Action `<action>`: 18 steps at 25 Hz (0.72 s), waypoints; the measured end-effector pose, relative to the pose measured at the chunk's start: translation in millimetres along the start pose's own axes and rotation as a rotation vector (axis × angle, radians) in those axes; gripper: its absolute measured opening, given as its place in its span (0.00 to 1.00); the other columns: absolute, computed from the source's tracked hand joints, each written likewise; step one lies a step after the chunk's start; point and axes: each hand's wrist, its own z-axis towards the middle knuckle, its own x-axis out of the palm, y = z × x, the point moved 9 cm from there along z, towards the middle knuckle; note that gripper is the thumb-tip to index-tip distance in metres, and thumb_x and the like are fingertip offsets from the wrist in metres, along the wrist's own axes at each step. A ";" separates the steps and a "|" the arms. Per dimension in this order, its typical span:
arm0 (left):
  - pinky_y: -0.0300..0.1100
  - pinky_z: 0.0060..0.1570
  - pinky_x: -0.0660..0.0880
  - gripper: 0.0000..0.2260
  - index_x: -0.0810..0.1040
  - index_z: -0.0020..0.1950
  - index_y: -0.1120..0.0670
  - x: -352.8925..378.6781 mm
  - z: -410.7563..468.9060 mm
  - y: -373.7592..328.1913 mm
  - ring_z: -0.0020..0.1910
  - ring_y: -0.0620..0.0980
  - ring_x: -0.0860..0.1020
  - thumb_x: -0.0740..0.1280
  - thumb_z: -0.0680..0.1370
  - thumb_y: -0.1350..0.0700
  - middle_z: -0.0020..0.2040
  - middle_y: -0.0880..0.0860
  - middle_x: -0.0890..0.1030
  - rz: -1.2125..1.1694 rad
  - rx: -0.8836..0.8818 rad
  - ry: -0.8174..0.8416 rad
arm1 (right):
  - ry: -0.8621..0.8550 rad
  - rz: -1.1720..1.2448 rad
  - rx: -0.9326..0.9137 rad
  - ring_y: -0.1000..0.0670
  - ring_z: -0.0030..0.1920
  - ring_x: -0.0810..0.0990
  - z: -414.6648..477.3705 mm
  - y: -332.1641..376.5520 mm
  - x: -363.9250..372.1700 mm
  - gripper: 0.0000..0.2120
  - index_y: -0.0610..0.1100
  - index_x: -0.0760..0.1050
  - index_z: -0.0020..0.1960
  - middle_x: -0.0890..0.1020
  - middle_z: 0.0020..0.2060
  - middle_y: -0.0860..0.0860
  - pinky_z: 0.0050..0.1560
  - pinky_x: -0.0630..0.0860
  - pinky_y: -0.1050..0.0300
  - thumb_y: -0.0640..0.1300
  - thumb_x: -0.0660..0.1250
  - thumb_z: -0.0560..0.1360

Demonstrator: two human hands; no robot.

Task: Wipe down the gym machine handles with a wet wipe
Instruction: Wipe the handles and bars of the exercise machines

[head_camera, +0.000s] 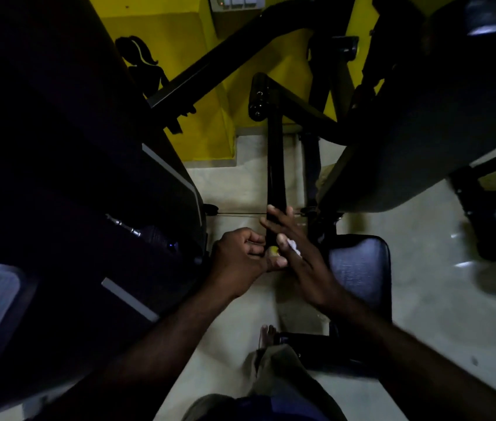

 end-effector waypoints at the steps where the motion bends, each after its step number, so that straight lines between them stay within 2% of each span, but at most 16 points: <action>1: 0.54 0.53 0.84 0.27 0.80 0.50 0.49 -1.2 -6.1 -4.4 0.47 0.51 0.86 0.86 0.56 0.47 0.46 0.52 0.87 0.065 0.031 -0.007 | -0.052 0.096 0.081 0.48 0.80 0.64 -5.0 -0.3 -5.4 0.19 0.47 0.73 0.74 0.74 0.74 0.55 0.78 0.62 0.43 0.48 0.57 0.85; 3: 0.51 0.52 0.84 0.25 0.81 0.52 0.46 -6.0 -23.7 -14.9 0.47 0.46 0.85 0.86 0.60 0.45 0.49 0.46 0.85 0.151 0.096 -0.046 | -0.192 0.350 0.252 0.51 0.69 0.76 -17.8 1.5 -20.3 0.23 0.50 0.73 0.74 0.81 0.65 0.56 0.71 0.69 0.46 0.55 0.59 0.82; 5: 0.47 0.51 0.83 0.19 0.81 0.52 0.45 -5.5 -47.7 -26.8 0.46 0.44 0.84 0.83 0.66 0.45 0.48 0.44 0.85 0.132 0.182 -0.040 | -0.312 0.609 0.242 0.51 0.73 0.72 -40.2 17.1 -31.9 0.27 0.53 0.72 0.75 0.78 0.71 0.53 0.74 0.66 0.45 0.59 0.66 0.78; 7: 0.45 0.52 0.83 0.15 0.83 0.55 0.46 4.5 -73.1 -37.7 0.47 0.42 0.85 0.80 0.71 0.47 0.49 0.46 0.86 0.047 0.244 0.047 | -0.365 0.761 0.228 0.48 0.75 0.70 -72.4 40.1 -32.0 0.29 0.53 0.73 0.75 0.74 0.75 0.51 0.76 0.64 0.46 0.59 0.70 0.76; 10: 0.38 0.49 0.82 0.17 0.79 0.66 0.52 43.3 -113.4 -42.8 0.46 0.34 0.83 0.75 0.78 0.55 0.54 0.47 0.84 -0.133 0.233 0.315 | -0.319 0.800 0.248 0.39 0.78 0.65 -125.9 68.2 -19.3 0.28 0.55 0.69 0.77 0.68 0.78 0.44 0.79 0.59 0.40 0.57 0.65 0.78; 11: 0.38 0.49 0.81 0.17 0.78 0.68 0.53 59.5 -126.5 -41.6 0.48 0.36 0.84 0.73 0.79 0.57 0.54 0.48 0.84 -0.174 0.223 0.398 | -0.297 0.794 0.255 0.37 0.76 0.67 -142.6 73.9 -16.7 0.30 0.55 0.66 0.78 0.67 0.77 0.39 0.77 0.64 0.39 0.58 0.65 0.77; 12: 0.39 0.49 0.81 0.17 0.78 0.68 0.54 76.9 -144.4 -40.7 0.49 0.41 0.84 0.72 0.79 0.59 0.54 0.49 0.85 -0.191 0.229 0.469 | -0.299 0.771 0.247 0.38 0.70 0.74 -161.4 78.0 -18.6 0.34 0.55 0.65 0.79 0.73 0.72 0.36 0.69 0.73 0.42 0.60 0.68 0.75; 13: 0.38 0.47 0.81 0.15 0.79 0.66 0.56 92.3 -160.3 -39.9 0.48 0.45 0.83 0.72 0.79 0.61 0.53 0.52 0.85 -0.188 0.250 0.512 | -0.331 0.737 0.237 0.42 0.61 0.81 -180.1 81.5 -24.7 0.38 0.56 0.64 0.79 0.81 0.64 0.38 0.59 0.80 0.48 0.61 0.72 0.72; 14: 0.36 0.43 0.80 0.12 0.81 0.63 0.57 106.8 -174.0 -40.6 0.46 0.46 0.82 0.72 0.79 0.63 0.50 0.54 0.84 -0.161 0.284 0.538 | -0.373 0.710 0.218 0.45 0.53 0.85 -200.4 88.6 -32.8 0.39 0.57 0.63 0.79 0.86 0.55 0.42 0.52 0.83 0.53 0.60 0.74 0.71; 16: 0.38 0.39 0.77 0.04 0.83 0.51 0.57 134.8 -197.1 -45.3 0.40 0.46 0.79 0.74 0.78 0.64 0.45 0.57 0.83 -0.076 0.360 0.574 | -0.482 0.682 0.234 0.49 0.47 0.87 -240.5 94.2 -54.0 0.26 0.56 0.66 0.77 0.88 0.45 0.47 0.48 0.83 0.56 0.54 0.64 0.80; 17: 0.41 0.41 0.76 0.04 0.83 0.46 0.56 147.2 -205.0 -48.5 0.40 0.48 0.79 0.76 0.77 0.63 0.43 0.58 0.83 -0.058 0.390 0.582 | -0.516 0.648 0.244 0.51 0.46 0.87 -259.9 98.2 -65.3 0.19 0.55 0.71 0.74 0.88 0.44 0.49 0.47 0.83 0.57 0.50 0.58 0.84; 18: 0.45 0.44 0.76 0.05 0.83 0.43 0.55 156.6 -209.7 -52.0 0.41 0.52 0.78 0.78 0.75 0.60 0.42 0.59 0.82 -0.074 0.402 0.581 | -0.550 0.580 0.274 0.51 0.46 0.87 -277.3 101.0 -77.3 0.16 0.54 0.78 0.67 0.89 0.44 0.50 0.48 0.82 0.59 0.50 0.56 0.85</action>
